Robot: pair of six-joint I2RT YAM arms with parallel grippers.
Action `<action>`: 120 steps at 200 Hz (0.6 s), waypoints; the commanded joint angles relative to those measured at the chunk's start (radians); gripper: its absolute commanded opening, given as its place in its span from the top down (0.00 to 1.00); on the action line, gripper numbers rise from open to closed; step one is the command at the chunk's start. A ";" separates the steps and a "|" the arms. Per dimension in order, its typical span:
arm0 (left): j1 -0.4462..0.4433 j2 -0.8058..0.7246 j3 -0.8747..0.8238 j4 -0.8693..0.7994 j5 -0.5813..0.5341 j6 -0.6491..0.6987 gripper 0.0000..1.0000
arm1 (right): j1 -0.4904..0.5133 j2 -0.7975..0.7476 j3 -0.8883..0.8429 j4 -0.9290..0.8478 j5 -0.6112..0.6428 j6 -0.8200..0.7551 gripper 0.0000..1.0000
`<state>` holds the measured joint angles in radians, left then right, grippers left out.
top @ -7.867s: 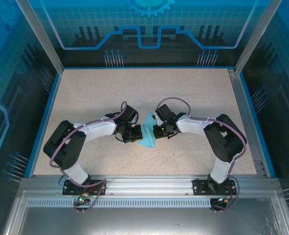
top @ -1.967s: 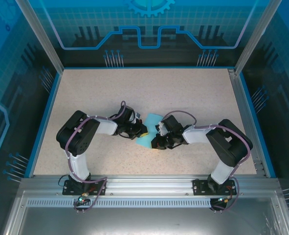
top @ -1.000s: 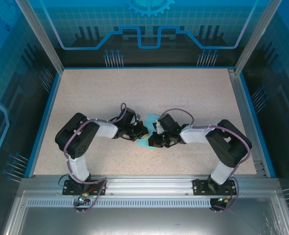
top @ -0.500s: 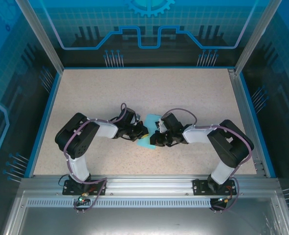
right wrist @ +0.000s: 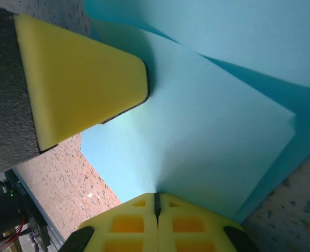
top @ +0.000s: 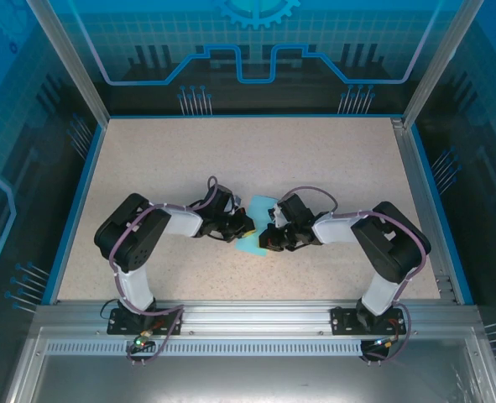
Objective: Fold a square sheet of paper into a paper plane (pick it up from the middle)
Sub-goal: Fold the triangle a second time at the center of the table.
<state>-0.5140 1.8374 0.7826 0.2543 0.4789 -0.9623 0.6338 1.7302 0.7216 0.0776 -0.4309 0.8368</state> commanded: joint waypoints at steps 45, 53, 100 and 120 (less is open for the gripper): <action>0.094 0.044 0.069 -0.130 -0.036 0.093 1.00 | -0.029 0.057 -0.005 -0.136 0.023 -0.051 0.96; 0.097 0.049 0.078 -0.140 -0.038 0.100 1.00 | -0.029 0.057 0.000 -0.139 0.019 -0.056 0.96; 0.127 0.050 0.114 -0.224 -0.065 0.151 1.00 | -0.031 0.067 0.022 -0.147 -0.006 -0.070 0.95; 0.142 0.037 0.128 -0.251 -0.068 0.169 1.00 | -0.031 0.072 0.027 -0.147 -0.017 -0.072 0.95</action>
<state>-0.4145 1.8641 0.8833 0.0902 0.4831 -0.8467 0.6140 1.7546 0.7544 0.0338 -0.4801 0.7876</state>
